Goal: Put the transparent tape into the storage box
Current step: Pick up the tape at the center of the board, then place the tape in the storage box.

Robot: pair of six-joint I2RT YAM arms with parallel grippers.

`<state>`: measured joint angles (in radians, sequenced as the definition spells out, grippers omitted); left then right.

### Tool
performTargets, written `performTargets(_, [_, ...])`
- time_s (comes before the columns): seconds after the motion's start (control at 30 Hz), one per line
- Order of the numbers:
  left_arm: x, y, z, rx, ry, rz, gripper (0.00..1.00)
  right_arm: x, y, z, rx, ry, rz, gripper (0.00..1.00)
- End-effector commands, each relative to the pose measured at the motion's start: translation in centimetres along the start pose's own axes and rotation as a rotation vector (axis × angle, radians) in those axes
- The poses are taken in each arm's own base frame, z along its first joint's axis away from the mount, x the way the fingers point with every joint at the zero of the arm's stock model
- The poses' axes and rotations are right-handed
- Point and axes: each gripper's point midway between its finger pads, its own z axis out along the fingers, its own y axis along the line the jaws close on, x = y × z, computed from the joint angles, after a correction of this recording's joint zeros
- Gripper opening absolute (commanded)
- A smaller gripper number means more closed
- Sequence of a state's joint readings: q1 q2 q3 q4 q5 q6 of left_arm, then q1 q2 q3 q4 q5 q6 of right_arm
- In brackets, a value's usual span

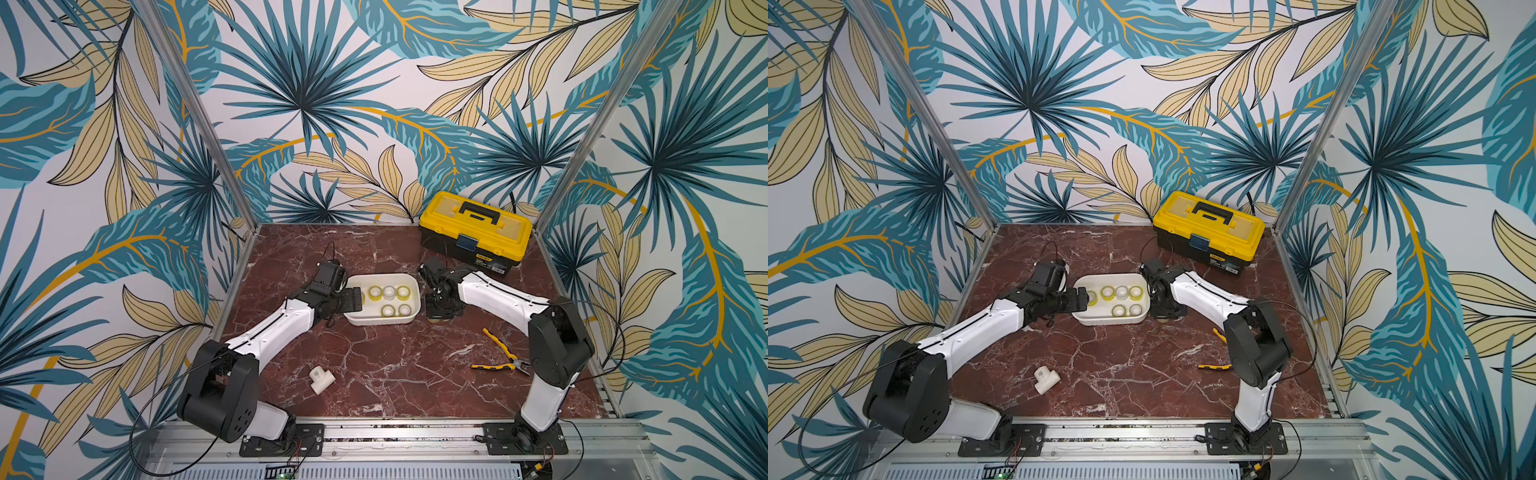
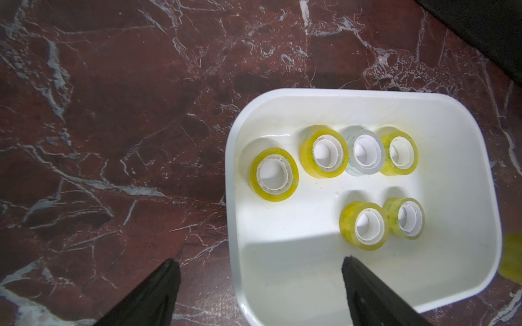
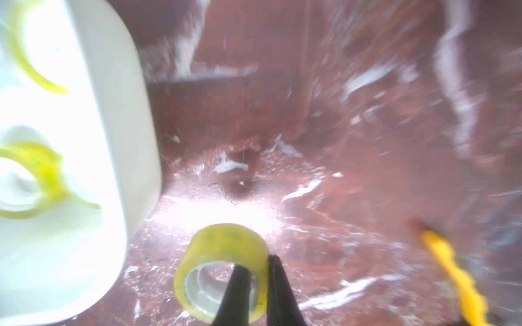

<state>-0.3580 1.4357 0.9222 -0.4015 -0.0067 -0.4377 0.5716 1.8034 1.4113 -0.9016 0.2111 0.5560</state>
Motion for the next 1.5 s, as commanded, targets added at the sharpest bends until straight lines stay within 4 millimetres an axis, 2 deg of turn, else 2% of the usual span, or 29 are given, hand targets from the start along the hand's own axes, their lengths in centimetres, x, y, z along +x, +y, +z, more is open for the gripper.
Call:
performTargets(0.0, [-2.3, -0.5, -1.8, 0.013, -0.064, -0.004, 0.95, -1.9, -2.1, -4.1, 0.082, -0.074, -0.067, 0.0])
performTargets(0.07, [-2.7, -0.6, -2.2, 0.01, -0.075, -0.004, 0.95, -3.5, -0.8, -5.5, 0.034, -0.099, -0.102, 0.0])
performTargets(0.2, [-3.4, -0.6, -2.7, 0.002, -0.095, -0.012, 0.95, -5.8, 3.0, -5.9, -0.056, -0.103, -0.181, 0.0])
performTargets(0.37, [-3.5, -0.2, -2.8, -0.02, -0.102, -0.036, 0.95, -6.9, 9.4, -4.2, -0.169, -0.073, -0.285, 0.0])
performTargets(0.47, [-3.2, 0.3, -3.1, -0.036, -0.104, -0.058, 0.95, -6.8, 12.9, -2.9, -0.226, -0.052, -0.326, 0.0])
performTargets(0.57, [-2.7, 0.6, -3.4, -0.041, -0.102, -0.075, 0.95, -6.1, 15.5, -1.6, -0.27, -0.026, -0.364, 0.0])
performTargets(0.7, [-1.9, 0.9, -3.4, -0.048, -0.091, -0.084, 0.95, -4.1, 18.5, -0.2, -0.308, 0.015, -0.416, 0.0])
performTargets(0.93, [-1.5, 1.2, -3.4, -0.052, -0.085, -0.084, 0.95, -1.2, 20.0, 2.9, -0.293, 0.085, -0.464, 0.0])
performTargets(1.27, [-1.4, 1.1, -3.0, -0.044, -0.08, -0.076, 0.95, -0.8, 19.8, 5.5, -0.238, 0.097, -0.461, 0.0])
performTargets(1.4, [-1.5, 1.0, -2.9, -0.041, -0.079, -0.074, 0.95, -0.7, 19.9, 5.9, -0.239, 0.103, -0.459, 0.0])
performTargets(1.47, [-1.5, 1.1, -2.8, -0.041, -0.078, -0.074, 0.95, -0.7, 19.9, 6.0, -0.24, 0.104, -0.459, 0.04])
